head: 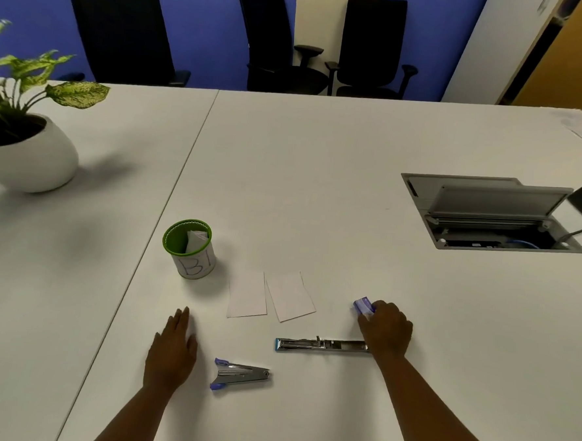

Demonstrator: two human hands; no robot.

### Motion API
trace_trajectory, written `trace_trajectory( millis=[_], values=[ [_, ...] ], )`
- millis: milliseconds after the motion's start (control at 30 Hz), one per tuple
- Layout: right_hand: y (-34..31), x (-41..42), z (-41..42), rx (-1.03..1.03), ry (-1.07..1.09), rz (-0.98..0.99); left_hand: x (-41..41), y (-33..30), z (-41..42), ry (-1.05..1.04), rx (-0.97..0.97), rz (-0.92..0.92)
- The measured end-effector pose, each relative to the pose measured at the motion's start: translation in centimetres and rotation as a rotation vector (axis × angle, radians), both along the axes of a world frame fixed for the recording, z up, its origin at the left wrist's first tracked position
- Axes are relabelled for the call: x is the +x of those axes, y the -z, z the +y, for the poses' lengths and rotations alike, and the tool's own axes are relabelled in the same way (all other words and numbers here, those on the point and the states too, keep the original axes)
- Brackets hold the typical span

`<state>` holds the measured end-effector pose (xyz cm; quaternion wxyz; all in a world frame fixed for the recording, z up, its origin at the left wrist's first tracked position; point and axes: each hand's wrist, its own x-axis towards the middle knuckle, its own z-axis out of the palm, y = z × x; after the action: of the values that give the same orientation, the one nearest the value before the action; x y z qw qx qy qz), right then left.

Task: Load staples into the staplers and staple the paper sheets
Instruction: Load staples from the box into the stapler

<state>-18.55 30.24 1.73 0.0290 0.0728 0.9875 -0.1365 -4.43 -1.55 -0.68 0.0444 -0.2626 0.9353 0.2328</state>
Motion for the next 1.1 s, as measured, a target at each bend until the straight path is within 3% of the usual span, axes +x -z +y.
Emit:
trace_trajectory(
  millis=[267, 400, 500, 667, 867, 1100],
  values=[
    [-3.9, 1.2, 0.4, -0.610, -0.267, 0.093, -2.6, -5.9, 3.5, -0.172, 0.342, 0.365],
    [-6.8, 2.4, -0.5, -0.804, -0.361, 0.071, -3.7, -9.6, 8.1, -0.165, 1.033, 0.237],
    [-8.7, 3.7, -1.1, -0.860, -0.421, 0.084, -4.0, -11.2, 11.6, -0.120, 1.259, 0.139],
    [-10.3, 4.9, -1.7, -0.895, -0.468, 0.094, -4.5, -12.8, 14.6, -0.149, 1.604, 0.142],
    [-10.9, 5.2, -1.5, -0.905, -0.478, 0.053, -3.8, -12.6, 15.0, -0.187, 1.741, 0.226],
    [-10.8, 6.1, -2.0, -0.966, -0.452, 0.036, -3.2, -12.0, 14.8, -0.243, 1.711, 0.298]
  ],
)
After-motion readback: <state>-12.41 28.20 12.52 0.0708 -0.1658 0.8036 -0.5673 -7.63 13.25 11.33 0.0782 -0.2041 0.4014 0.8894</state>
